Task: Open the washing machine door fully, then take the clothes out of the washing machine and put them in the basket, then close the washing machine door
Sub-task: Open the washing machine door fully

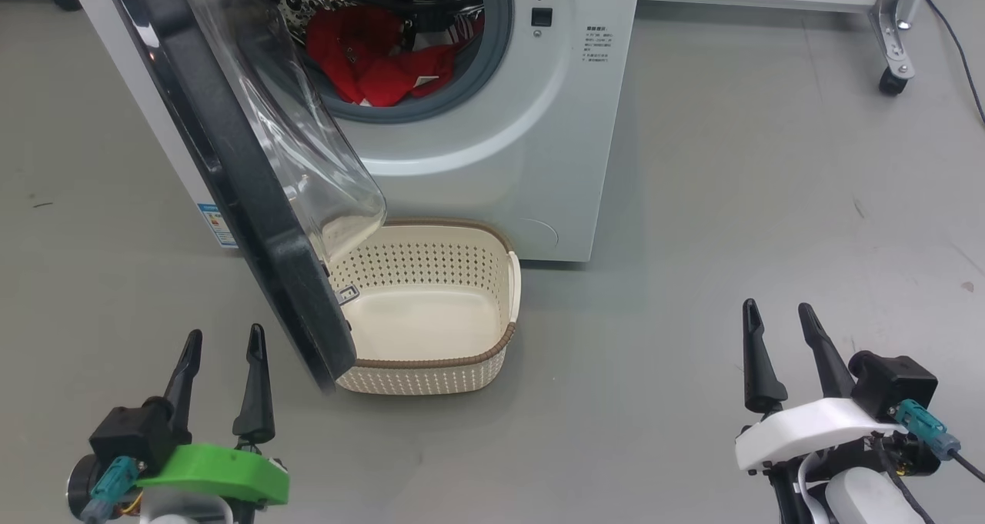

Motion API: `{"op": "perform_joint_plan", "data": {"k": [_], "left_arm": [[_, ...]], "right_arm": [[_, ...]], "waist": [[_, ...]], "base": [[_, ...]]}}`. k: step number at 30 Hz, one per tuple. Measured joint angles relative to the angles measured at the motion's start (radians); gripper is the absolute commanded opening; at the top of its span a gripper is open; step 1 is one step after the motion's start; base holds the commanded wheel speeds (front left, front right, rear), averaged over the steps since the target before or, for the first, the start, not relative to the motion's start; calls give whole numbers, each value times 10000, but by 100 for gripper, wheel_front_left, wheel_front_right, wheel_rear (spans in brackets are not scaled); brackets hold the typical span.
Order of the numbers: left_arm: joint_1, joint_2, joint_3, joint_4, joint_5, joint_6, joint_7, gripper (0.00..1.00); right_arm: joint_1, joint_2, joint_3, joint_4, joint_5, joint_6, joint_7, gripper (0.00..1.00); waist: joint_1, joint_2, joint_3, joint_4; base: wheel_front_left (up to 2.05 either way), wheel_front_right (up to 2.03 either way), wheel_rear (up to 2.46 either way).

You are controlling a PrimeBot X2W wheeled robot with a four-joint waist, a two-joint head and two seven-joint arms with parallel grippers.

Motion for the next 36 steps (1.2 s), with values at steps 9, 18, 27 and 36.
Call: {"op": "perform_joint_plan", "data": {"k": [9, 18, 27, 36], "left_arm": [[0, -6, 0, 50, 25, -75, 0, 100], [0, -12, 13, 81, 88, -77, 0, 100], [0, -23, 13, 165, 86, -86, 0, 100], [0, -27, 25, 169, 86, -88, 0, 100]], "right_arm": [[198, 161, -226, -151, -345, 4, 0, 100], [386, 316, -405, -184, -535, 163, 0, 100], [573, 408, -593, -180, -761, 253, 0, 100], [581, 550, -650, -161, -957, 341, 0, 100]], "waist": [[0, 0, 40, 17], [-1, 0, 42, 34], [0, 0, 22, 44], [0, 0, 29, 36]], "base": [[0, 0, 0], [0, 0, 0], [0, 0, 0], [0, 0, 0]]}}
